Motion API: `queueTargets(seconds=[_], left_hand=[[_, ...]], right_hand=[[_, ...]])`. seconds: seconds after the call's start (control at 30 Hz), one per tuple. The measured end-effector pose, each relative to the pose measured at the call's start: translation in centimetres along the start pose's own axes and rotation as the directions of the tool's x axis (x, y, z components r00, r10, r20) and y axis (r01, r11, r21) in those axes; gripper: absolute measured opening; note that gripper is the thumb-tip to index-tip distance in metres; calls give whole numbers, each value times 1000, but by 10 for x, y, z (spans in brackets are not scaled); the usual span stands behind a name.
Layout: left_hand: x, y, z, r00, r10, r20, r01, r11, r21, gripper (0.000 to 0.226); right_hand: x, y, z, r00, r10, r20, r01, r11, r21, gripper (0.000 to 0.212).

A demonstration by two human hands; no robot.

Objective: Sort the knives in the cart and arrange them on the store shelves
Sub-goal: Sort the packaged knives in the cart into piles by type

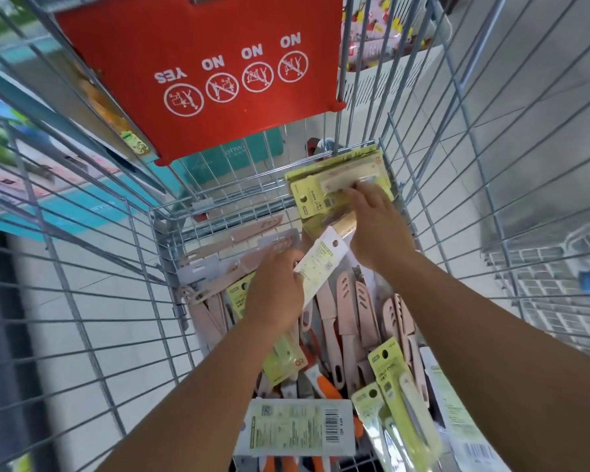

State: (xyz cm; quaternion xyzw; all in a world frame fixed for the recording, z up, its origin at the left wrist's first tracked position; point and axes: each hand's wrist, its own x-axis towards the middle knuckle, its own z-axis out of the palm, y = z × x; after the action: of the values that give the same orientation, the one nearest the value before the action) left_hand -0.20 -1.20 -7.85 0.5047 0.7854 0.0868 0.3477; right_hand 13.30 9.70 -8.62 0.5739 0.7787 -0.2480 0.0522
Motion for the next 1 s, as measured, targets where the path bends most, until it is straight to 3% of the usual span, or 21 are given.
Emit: queueTargets(seconds=[0.1, 0.17, 0.3, 0.5, 0.57, 0.63, 0.73, 0.87, 1.0], left_hand=[[2, 2, -19, 993, 84, -84, -87, 996, -30, 28], [8, 7, -31, 971, 166, -170, -170, 985, -11, 26], [30, 29, -49, 907, 311, -284, -301, 950, 79, 28], [81, 63, -48, 782, 525, -336, -443, 847, 293, 30], [93, 62, -41, 781, 561, -275, -454, 812, 366, 40], [99, 55, -30, 817, 567, -107, -474, 766, 435, 50], [91, 43, -15, 880, 457, 128, -466, 783, 413, 67], [73, 38, -8, 958, 275, 85, -282, 834, 474, 88], [69, 36, -4, 970, 205, 128, -241, 872, 426, 94]], right_hand=[[-11, -6, -3, 985, 83, -153, -43, 967, 250, 59], [-17, -15, -7, 961, 59, -271, 45, 931, 362, 52], [-16, -21, -16, 884, -109, -454, 245, 936, 253, 50], [22, -16, -30, 787, -35, -617, 187, 965, 185, 34], [34, -10, -28, 834, -54, -550, 106, 992, 64, 37], [41, -4, -20, 949, -53, -311, 40, 998, -49, 47], [36, 4, -11, 994, -74, -78, 67, 994, -89, 62], [24, 3, -6, 999, -24, 33, 28, 988, -150, 66], [21, -5, -2, 995, 49, 86, -33, 983, -179, 78]])
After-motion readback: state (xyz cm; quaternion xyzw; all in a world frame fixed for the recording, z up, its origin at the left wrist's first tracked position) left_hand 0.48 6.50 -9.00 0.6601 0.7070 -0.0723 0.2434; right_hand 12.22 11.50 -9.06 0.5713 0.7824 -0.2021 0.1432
